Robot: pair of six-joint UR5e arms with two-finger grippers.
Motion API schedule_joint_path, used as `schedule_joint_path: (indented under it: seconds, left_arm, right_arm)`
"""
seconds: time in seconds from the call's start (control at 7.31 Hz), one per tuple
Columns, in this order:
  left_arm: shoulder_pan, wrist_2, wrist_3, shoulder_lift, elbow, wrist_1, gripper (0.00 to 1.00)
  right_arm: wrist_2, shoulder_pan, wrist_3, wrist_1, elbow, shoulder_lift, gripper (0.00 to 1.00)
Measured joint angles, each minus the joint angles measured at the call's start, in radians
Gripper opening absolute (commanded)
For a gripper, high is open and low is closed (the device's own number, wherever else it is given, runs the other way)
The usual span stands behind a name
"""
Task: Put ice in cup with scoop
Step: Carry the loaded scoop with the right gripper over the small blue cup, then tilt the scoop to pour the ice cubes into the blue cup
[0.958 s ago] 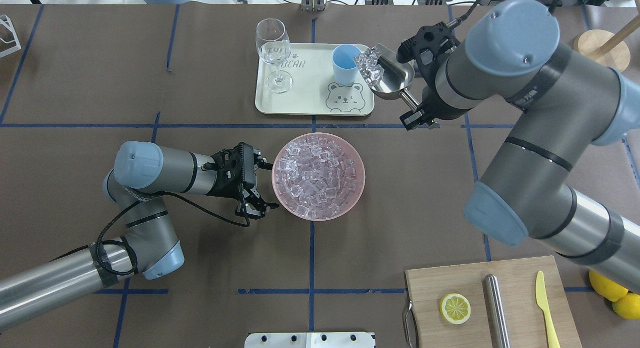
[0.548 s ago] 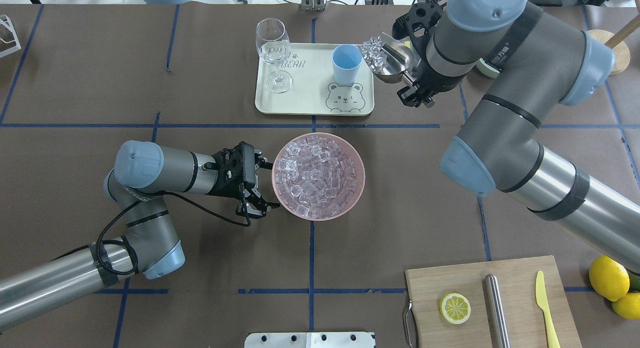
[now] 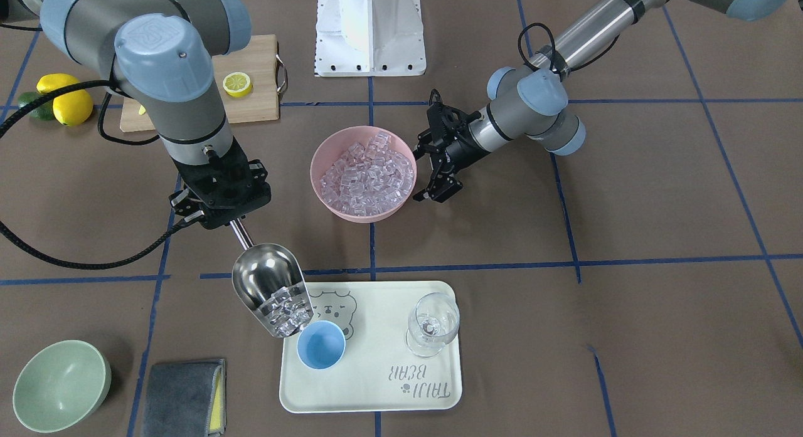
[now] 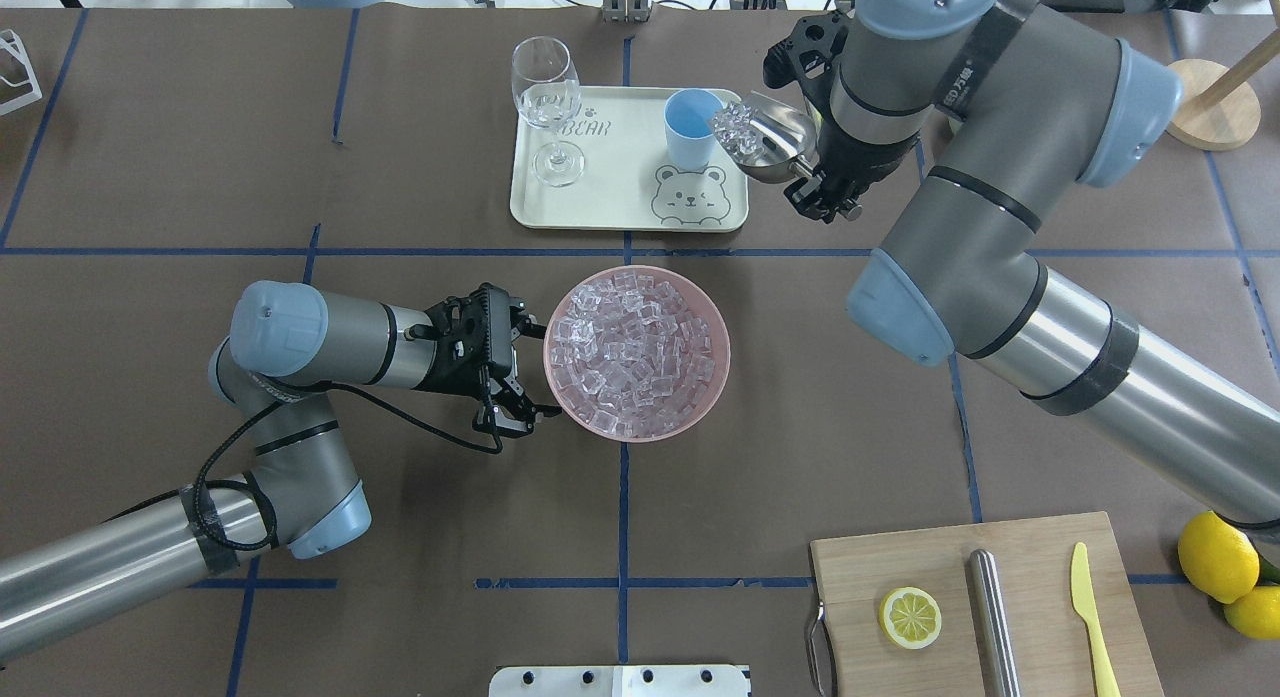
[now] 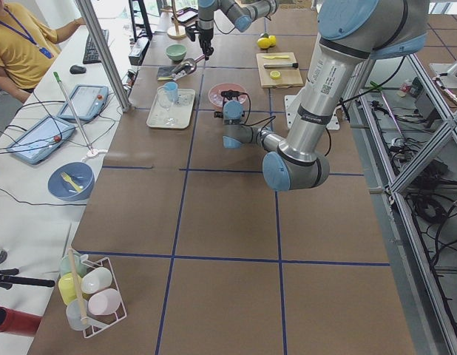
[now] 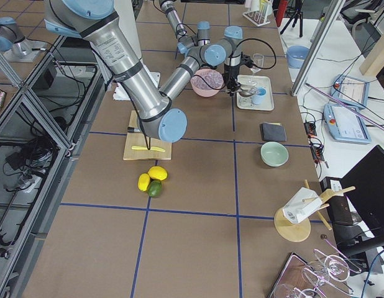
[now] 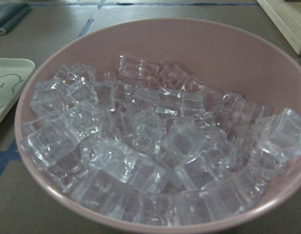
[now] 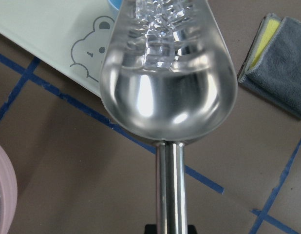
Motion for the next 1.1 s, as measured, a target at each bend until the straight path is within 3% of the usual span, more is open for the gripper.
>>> schedule_joint_path:
  seconds: [0.55,1.1]
  left_arm:
    - [0.000,0.000,0.000,-0.002,0.000,0.000,1.00]
    - [0.000,0.000,-0.001,-0.002,-0.002,-0.006,1.00]
  right_arm:
    - [0.017,0.026,-0.096,-0.125,-0.078,0.101,0.00]
    - [0.028,0.042,-0.181,-0.209,-0.095,0.148,0.00]
